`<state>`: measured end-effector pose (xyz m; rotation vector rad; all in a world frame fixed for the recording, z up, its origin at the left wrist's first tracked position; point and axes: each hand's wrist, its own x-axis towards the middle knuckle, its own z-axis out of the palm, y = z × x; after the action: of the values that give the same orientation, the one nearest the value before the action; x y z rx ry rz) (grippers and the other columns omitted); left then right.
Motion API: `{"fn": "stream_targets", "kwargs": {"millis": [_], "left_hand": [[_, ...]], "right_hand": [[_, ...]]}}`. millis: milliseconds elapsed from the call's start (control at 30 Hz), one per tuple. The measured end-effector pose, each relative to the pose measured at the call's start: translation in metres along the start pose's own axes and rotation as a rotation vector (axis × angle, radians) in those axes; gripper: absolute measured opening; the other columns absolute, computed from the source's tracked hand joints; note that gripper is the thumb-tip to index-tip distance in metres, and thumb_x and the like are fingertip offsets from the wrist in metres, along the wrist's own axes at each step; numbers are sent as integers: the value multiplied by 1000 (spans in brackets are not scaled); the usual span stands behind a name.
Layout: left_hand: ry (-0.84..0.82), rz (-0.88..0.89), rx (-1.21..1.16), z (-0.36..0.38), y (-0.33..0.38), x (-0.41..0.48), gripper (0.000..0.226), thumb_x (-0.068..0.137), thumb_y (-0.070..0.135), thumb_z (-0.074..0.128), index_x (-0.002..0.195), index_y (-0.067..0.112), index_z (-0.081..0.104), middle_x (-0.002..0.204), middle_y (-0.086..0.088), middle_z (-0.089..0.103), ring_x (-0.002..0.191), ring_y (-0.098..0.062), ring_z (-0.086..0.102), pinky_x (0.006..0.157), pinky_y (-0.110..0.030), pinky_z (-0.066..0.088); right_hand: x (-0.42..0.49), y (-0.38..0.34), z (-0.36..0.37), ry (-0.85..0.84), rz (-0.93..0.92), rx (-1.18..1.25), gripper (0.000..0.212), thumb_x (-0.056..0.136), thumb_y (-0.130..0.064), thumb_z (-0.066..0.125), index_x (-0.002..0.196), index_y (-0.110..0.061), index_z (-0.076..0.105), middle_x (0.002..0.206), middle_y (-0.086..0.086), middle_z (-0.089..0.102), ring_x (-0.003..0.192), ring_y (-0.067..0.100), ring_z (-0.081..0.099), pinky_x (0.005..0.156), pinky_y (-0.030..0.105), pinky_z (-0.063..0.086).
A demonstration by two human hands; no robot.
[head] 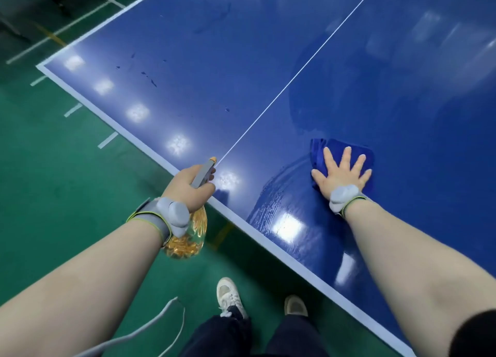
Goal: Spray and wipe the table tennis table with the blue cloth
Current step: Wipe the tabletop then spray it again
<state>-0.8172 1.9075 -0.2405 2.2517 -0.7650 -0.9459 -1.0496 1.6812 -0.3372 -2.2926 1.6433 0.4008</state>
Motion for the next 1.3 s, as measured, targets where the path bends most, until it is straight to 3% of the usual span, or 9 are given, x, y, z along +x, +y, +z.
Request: {"fn": "stream_targets", "kwargs": {"millis": [100,300,433,633,800,967,1133,1233,1300], "left_hand": [[-27,11,4,-12,-8,8,41,72,31,49,111,25,62,101,10,64,86,-15,60,74,-25,42],[-74,57,34,-33,-19,20,31,76,26,55,106,24,64,101,6,67,94,-20,63,86,-32,50],[-112,84,24,-43,-18,27,27,81,19,55,105,25,64,101,2,69,93,-22,64,86,-37,50],[-137,125,-22,-52,-2,39,38,69,29,52,105,30,65,102,10,68,85,-16,64,83,-39,55],[-107,196,-44,-58,13,44,41,69,27,50,108,29,64,103,11,68,78,-2,62,77,-28,48],[-19,246,-63,-66,28,56,45,71,26,48,114,27,61,108,12,66,91,-1,61,84,-26,46],[89,307,-99,-66,40,69,51,76,24,47,126,25,56,116,8,64,107,-6,59,91,-25,44],[140,321,-104,-63,47,78,53,77,23,48,129,18,57,112,9,63,92,0,58,86,-17,43],[155,328,-121,-62,50,83,50,78,23,49,128,19,57,107,8,64,80,-7,58,81,-24,49]], "right_hand": [[-27,-43,12,18,-184,-45,70,95,-64,33,153,-44,-1,163,4,-16,146,41,-18,115,60,-7],[-106,-134,48,-57,-631,-160,68,95,-61,36,153,-46,3,163,3,-15,146,41,-21,113,59,-16],[-108,-133,50,-88,-693,-161,69,94,-62,40,153,-46,9,164,-2,-12,148,35,-19,114,53,-17],[-68,-91,30,-17,-353,-31,70,92,-64,43,152,-48,11,164,-5,-9,149,33,-15,117,55,-8],[-14,-34,4,0,61,70,72,93,-66,39,154,-45,7,164,-1,-12,149,35,-14,118,56,-3],[16,-45,-8,-30,122,81,71,95,-66,32,154,-44,1,163,3,-16,147,39,-17,117,60,-4],[13,-93,-5,-51,-253,-52,70,95,-66,33,153,-45,-1,163,2,-19,146,39,-21,115,59,-9],[-5,-129,3,-101,-583,-142,71,94,-64,39,153,-46,4,163,1,-17,146,38,-22,113,59,-13],[-12,-140,7,-124,-725,-184,70,94,-63,41,153,-47,7,163,-2,-16,146,37,-22,113,57,-16]]}}
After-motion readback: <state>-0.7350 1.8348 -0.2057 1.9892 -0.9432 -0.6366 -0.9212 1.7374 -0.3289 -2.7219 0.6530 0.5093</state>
